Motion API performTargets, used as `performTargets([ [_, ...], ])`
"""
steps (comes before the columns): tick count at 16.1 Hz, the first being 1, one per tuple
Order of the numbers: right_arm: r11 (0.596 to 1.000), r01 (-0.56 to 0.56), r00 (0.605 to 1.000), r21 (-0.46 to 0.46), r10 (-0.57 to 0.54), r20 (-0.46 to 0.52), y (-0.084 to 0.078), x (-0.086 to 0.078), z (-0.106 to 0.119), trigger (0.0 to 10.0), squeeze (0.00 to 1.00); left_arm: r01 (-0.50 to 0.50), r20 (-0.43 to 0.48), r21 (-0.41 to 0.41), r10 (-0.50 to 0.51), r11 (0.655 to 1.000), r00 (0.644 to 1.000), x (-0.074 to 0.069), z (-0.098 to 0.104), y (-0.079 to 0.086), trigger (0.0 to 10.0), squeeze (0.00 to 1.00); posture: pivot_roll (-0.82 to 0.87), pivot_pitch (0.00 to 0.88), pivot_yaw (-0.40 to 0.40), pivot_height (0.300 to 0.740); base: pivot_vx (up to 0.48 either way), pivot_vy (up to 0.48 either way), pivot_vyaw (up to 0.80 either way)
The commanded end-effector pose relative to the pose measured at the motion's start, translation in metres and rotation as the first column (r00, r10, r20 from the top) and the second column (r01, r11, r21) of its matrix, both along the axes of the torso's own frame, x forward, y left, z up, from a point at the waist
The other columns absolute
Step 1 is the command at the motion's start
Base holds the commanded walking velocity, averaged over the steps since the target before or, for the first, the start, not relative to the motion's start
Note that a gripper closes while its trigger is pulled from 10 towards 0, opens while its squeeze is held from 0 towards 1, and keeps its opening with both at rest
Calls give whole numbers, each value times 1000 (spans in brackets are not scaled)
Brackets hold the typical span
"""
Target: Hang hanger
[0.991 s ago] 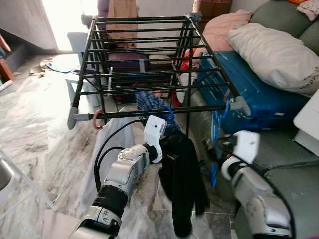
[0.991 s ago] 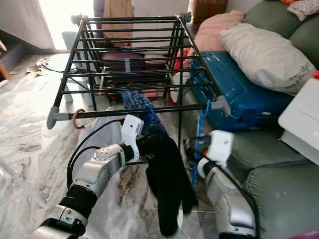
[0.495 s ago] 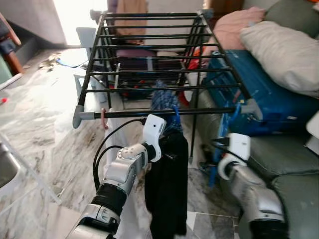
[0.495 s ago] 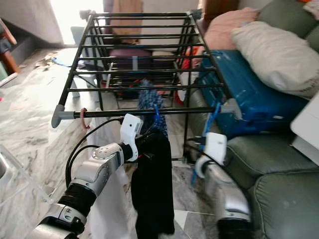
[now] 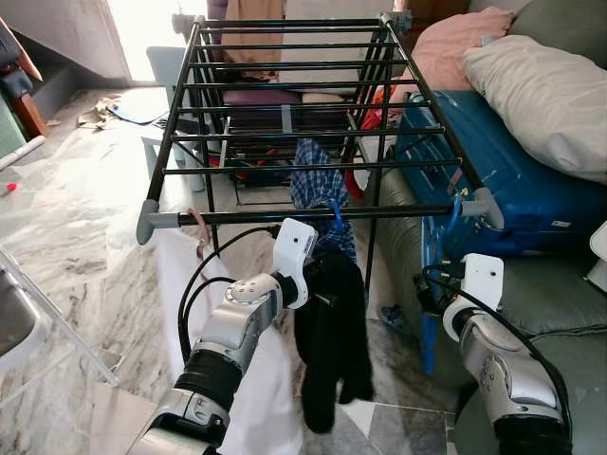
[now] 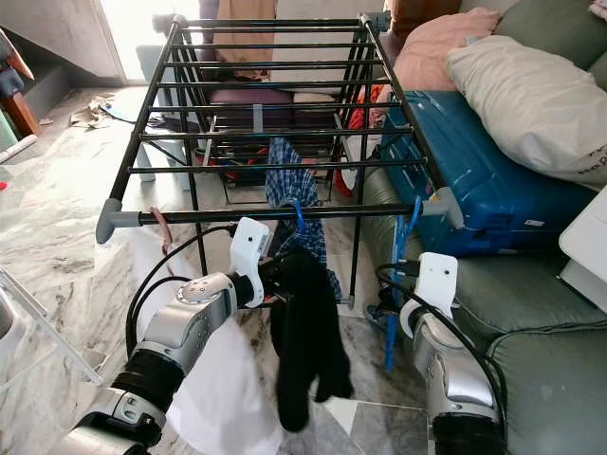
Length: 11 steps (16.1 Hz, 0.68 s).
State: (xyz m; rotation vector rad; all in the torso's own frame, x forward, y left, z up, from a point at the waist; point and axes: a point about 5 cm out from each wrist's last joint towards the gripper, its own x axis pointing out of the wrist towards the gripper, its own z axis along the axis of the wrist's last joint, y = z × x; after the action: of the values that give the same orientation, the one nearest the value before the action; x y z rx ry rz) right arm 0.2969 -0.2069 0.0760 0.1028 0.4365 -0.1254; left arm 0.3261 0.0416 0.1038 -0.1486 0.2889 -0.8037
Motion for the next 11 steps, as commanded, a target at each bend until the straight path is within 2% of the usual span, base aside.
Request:
performTargets([
  [1,1000,-1,1000,-14,1,13,-1,4,3,10000,0,18,40,-1,-18,1000,999,4,10,-3,10000,0,25,0,-42,740,0,0,0],
  [6,1000,-20,999,-22,20,26,3,20,6,10000,0,25,35,0,-25,1000,999,2,9,-5,10000,0,29,0,-42,740,0,0,0],
  [7,999,-27,999,-20,27,21,7,24,5,7176,0,28,35,2,-28,1000,999,2,8,-5,10000,0,31,0,-43,740,0,0,0],
  [8,999,-27,999,-17,27,21,8,24,5,0,0,29,35,2,-29,1000,999,2,9,-5,10000,0,33,0,-44,740,0,0,0],
  [11,999,-18,1000,-48,17,-13,10,23,-1,0,0,27,34,2,-27,1000,999,2,9,-5,10000,0,34,0,-47,740,0,0,0],
])
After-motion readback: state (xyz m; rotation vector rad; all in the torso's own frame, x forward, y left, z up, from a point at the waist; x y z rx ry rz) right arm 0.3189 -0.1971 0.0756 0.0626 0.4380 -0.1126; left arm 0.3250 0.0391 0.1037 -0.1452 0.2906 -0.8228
